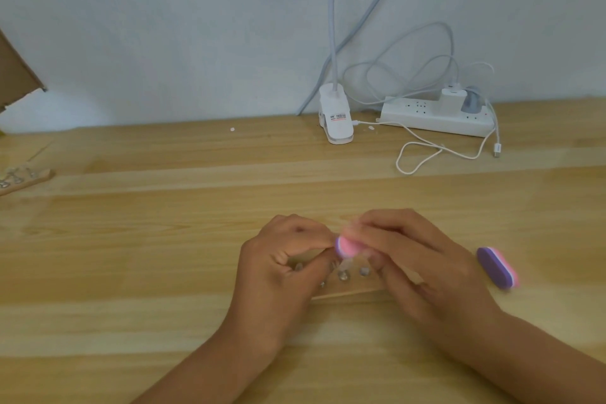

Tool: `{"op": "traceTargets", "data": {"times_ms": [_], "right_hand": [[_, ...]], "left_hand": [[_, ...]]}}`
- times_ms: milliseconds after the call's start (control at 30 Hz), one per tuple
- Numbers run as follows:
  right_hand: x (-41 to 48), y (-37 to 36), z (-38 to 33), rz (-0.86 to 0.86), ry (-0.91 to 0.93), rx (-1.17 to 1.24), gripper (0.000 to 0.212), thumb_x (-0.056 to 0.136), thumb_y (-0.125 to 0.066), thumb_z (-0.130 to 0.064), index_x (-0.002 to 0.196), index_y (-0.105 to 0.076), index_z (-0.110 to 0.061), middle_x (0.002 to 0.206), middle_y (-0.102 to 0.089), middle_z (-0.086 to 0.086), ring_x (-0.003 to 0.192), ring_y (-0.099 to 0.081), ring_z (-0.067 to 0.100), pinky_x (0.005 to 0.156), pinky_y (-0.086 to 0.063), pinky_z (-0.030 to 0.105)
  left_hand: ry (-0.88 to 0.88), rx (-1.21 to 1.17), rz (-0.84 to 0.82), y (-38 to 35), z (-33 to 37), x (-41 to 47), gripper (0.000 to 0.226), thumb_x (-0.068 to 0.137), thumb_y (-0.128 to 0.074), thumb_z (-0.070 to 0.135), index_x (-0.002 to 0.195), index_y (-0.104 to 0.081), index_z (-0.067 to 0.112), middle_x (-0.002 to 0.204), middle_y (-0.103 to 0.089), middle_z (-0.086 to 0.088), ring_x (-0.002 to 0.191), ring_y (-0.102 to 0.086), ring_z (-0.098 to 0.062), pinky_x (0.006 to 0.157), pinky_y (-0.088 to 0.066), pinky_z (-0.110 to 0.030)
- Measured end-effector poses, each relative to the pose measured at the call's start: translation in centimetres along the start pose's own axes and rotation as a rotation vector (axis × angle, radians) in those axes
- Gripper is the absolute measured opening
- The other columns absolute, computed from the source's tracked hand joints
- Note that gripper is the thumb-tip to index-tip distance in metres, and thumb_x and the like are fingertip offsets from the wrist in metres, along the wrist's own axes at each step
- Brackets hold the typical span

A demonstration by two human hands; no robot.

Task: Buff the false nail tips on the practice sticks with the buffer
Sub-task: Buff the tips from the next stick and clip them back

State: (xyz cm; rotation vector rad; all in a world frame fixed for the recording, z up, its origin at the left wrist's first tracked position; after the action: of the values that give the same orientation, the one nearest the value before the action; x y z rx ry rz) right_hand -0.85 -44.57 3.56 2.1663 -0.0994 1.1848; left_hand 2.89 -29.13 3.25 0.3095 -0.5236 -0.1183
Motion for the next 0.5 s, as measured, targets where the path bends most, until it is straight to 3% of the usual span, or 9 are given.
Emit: {"op": "traceTargets", "data": {"times_ms": [67,200,333,433,500], "right_hand": [[-0.2,-0.5,-0.7,-0.032,0.051,0.003,0.031,0.092,-0.057,0.002,0.121,-0.068,-0.006,0.115,-0.065,0.008,0.108,-0.062,0.014,0.094,-0.048,0.022],[0.0,0.4,0.6,0.017,-0.050,-0.021,0.031,0.088,-0.064,0.008,0.116,-0.072,-0.003,0.111,-0.066,0.008,0.106,-0.062,0.011,0.096,-0.045,0.017],[-0.3,-0.3,-0.6,-0.019,0.024,0.020,0.030,0.091,-0.062,0.003,0.119,-0.069,-0.006,0.113,-0.065,0.007,0.107,-0.063,0.013,0.094,-0.048,0.020],[0.2,0.9,2.3,0.027,-0.157,-0.010,0.028,0.090,-0.066,0.010,0.111,-0.074,-0.007,0.111,-0.067,0.004,0.103,-0.063,0.009,0.095,-0.046,0.016],[0.4,2.0,4.4,0.093,-0.318,0.065,0.028,0.090,-0.067,0.009,0.111,-0.074,-0.009,0.110,-0.068,0.001,0.103,-0.065,0.010,0.095,-0.050,0.021]], "left_hand": [[-0.020,0.012,-0.015,0.0,0.1,0.0,0.014,0.075,-0.070,0.036,0.086,-0.076,0.029,0.082,-0.069,0.013,0.084,-0.065,-0.016,0.071,-0.051,-0.031],[0.002,0.001,0.013,0.1,-0.2,0.0,0.014,0.074,-0.075,0.022,0.087,-0.077,0.029,0.082,-0.070,0.012,0.084,-0.066,-0.017,0.073,-0.051,-0.030],[-0.019,-0.004,-0.011,-0.1,0.1,-0.1,0.011,0.075,-0.072,0.034,0.081,-0.077,0.026,0.082,-0.070,0.011,0.084,-0.065,-0.016,0.071,-0.050,-0.027],[-0.007,-0.066,0.011,0.0,-0.1,-0.2,0.008,0.074,-0.078,0.017,0.081,-0.080,0.021,0.083,-0.072,0.009,0.084,-0.068,-0.014,0.074,-0.049,-0.021],[-0.009,-0.143,-0.018,-0.3,0.2,-0.3,0.011,0.075,-0.078,0.010,0.084,-0.079,0.016,0.084,-0.075,0.007,0.083,-0.071,-0.011,0.074,-0.051,-0.017]]}}
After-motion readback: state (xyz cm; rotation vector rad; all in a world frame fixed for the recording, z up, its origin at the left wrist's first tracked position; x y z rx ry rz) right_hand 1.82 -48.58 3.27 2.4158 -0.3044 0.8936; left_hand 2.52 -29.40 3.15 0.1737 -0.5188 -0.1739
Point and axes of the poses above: each hand's wrist, its own x-axis towards the middle knuckle, its own y-axis out of the back of the hand, z = x × y, the point moved 7 cm from there along x, towards the middle knuckle
